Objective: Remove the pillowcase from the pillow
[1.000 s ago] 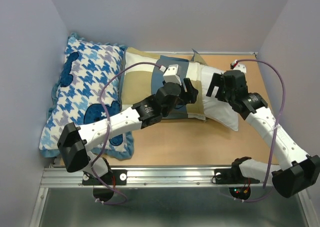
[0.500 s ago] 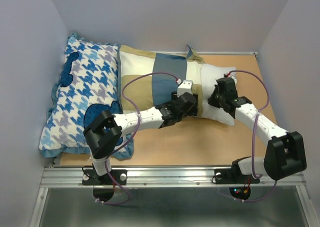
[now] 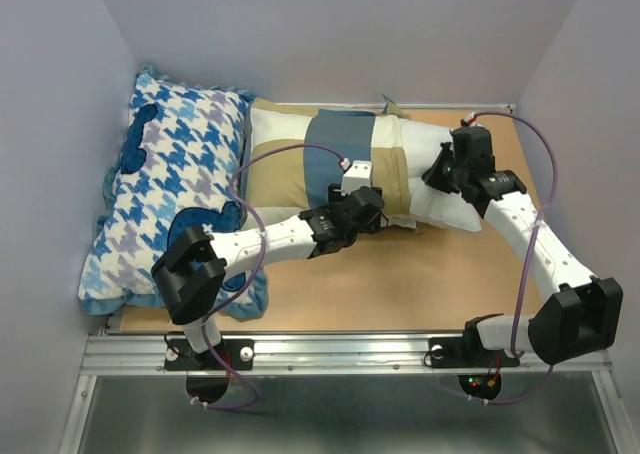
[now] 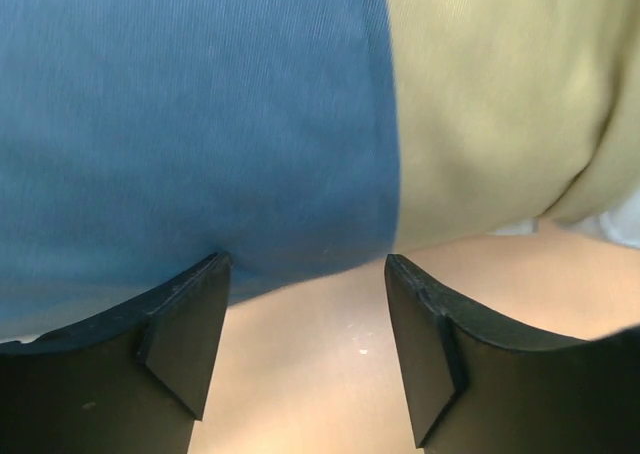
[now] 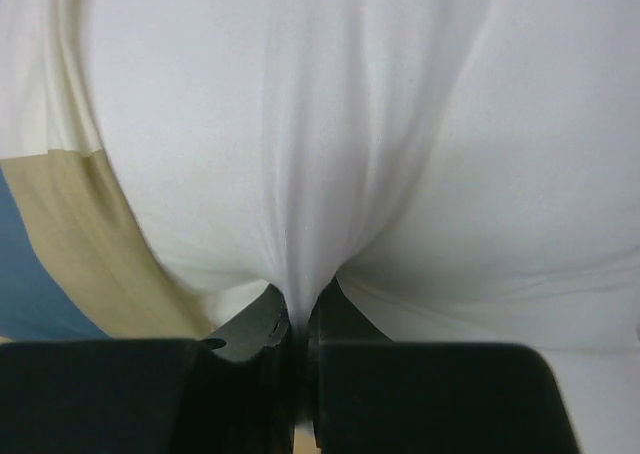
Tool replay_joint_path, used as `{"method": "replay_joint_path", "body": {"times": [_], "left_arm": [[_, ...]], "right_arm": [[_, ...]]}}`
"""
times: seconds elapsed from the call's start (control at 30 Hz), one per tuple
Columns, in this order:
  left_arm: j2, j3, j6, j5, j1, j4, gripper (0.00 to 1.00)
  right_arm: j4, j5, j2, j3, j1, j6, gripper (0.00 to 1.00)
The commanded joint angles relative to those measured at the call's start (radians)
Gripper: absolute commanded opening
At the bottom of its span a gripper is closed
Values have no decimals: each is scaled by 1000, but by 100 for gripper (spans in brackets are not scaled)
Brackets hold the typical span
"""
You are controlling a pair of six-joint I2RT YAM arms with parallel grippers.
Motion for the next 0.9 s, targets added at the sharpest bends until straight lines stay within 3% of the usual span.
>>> {"method": "replay_joint_path", "body": {"times": [0.0,0.17,0.53,0.87], "left_arm": [[-120,7,23,-57,-27,-39,76],[-174,-47,-6,-52,-34,-19,77],[-132,-111,-22,34,-96,73,77],[-165,121,90,-43,-137,129,76]], "right_arm": [[-16,2,-48,170,-15,-29,0],[-59,-38,-43,264,-15,-39,1],[-104,-58,-19,340,-15,-57,1],[-109,-63,-42,276,-13,-65,0]]}}
